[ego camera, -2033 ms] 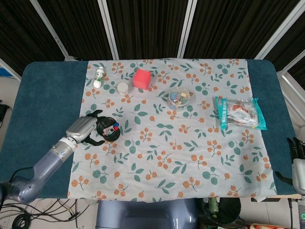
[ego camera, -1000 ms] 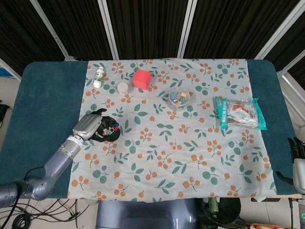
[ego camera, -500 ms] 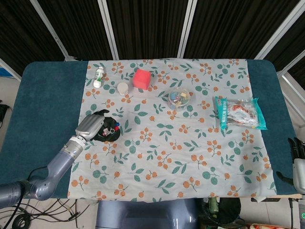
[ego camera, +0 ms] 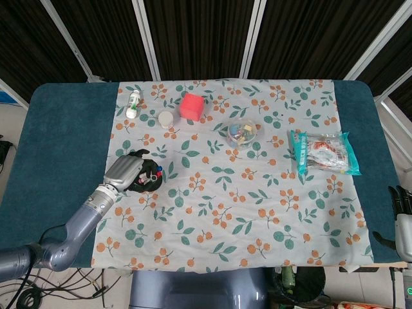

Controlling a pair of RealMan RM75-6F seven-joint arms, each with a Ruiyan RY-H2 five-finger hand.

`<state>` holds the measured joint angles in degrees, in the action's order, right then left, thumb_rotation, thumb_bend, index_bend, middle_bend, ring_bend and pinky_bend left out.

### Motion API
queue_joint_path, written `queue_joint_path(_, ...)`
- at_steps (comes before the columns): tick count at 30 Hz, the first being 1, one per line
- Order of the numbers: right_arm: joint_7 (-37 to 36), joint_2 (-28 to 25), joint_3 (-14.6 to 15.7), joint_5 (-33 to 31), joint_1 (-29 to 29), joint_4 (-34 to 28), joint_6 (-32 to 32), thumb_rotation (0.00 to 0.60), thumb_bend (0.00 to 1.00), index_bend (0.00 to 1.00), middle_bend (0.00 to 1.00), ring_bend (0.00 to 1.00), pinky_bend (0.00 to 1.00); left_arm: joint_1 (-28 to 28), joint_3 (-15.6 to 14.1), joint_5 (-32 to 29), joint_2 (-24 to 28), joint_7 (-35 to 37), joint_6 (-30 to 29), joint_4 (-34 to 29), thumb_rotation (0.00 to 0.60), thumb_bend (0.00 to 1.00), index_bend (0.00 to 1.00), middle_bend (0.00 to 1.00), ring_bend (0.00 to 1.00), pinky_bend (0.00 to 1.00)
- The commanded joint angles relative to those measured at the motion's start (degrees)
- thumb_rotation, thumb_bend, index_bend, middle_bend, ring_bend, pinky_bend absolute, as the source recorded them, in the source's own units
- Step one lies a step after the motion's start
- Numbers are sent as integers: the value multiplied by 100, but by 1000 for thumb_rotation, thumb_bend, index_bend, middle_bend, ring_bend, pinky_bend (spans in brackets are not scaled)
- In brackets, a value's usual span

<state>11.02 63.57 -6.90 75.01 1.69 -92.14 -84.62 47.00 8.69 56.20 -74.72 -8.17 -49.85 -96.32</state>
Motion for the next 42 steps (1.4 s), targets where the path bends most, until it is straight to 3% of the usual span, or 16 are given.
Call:
queue_joint_path(1,-8,-4,2,4,0,-1,1,600,11,91,99,163,190,-20,0,15,-7,-16,-29,11,600,394,549,567,152,218)
queue_joint_path(6,-18,-8,4,16,-1,-6,-4,600,11,91,99,163,190,-44,21,6,19,-49,-73,-4,600,460,566,581,161,219)
queue_joint_path(16,-9,-6,9,30,-1,-24,-15,600,12,91,99,163,190,-106,242,95,453,80,-182,-426,600,461,566,580,161,220)
queue_joint_path(29,4,-6,21,58,-1,-57,-25,600,11,91,99,163,190,-272,818,356,2417,213,-323,-2140,600,461,564,576,163,243)
queue_joint_path(32,0,-9,23,70,-2,-70,-33,600,11,91,99,163,190,-308,606,681,2776,-236,-196,-2179,600,460,564,584,173,264)
queue_joint_path(35,-1,-18,25,79,-6,-90,-42,600,12,91,99,163,190,-405,484,778,2749,-493,-396,-2166,600,460,570,584,173,264)
queue_joint_path(38,-16,-27,23,92,-11,-101,-57,600,11,91,99,163,190,-559,365,1030,2607,-919,-854,-1976,600,460,571,585,173,264)
queue_joint_path(42,-20,-23,23,74,-4,-82,-32,600,11,91,99,163,190,-947,-29,1710,2353,-1471,-1473,-1630,600,460,569,585,173,264)
